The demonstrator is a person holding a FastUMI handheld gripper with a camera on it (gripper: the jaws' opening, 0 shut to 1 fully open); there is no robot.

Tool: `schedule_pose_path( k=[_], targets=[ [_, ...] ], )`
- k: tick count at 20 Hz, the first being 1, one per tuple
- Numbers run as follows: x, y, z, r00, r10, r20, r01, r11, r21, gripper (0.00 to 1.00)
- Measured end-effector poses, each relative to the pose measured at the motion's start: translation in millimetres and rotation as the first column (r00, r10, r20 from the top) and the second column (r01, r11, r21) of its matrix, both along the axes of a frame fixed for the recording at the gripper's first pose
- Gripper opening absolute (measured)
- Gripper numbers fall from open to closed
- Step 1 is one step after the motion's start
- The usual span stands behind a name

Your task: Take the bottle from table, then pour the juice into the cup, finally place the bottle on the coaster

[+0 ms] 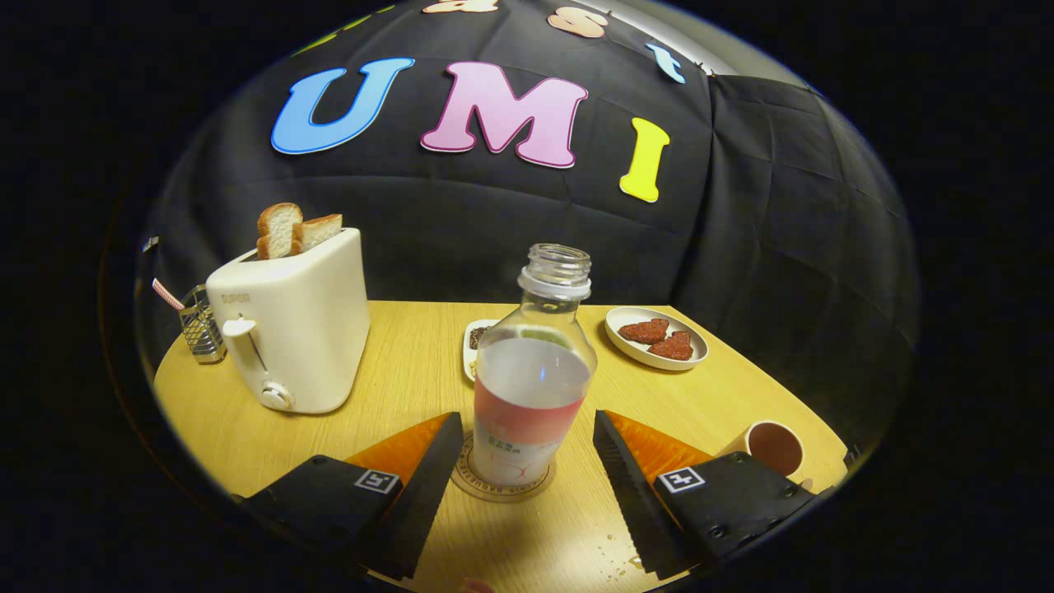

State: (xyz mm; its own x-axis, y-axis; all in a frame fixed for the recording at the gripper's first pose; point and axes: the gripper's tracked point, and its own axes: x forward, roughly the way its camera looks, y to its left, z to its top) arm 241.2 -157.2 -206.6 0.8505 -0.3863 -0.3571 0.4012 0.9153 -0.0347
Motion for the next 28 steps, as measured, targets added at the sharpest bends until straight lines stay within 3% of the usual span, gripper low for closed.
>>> schedule_pose_path(
  k=[4, 10, 15, 24, 28],
  targets=[
    [-35.2, 12.0, 24.7, 1.0, 0.006, 0.02, -0.006, 1.0, -0.009, 0.98],
    [-90.9, 29.0, 108.9, 0.985, 0.051, 0.164, -0.053, 0.999, 0.012, 0.97],
    [-128.0, 53.8, 163.3, 0.96, 0.117, 0.254, -0.122, 0.993, 0.003, 0.97],
    [-178.0, 105.7, 217.0, 0.91, 0.259, 0.324, -0.22, 0.964, -0.151, 0.97],
    [-199.4, 133.4, 239.8, 0.882, 0.297, 0.365, -0.27, 0.955, -0.124, 0.97]
  ],
)
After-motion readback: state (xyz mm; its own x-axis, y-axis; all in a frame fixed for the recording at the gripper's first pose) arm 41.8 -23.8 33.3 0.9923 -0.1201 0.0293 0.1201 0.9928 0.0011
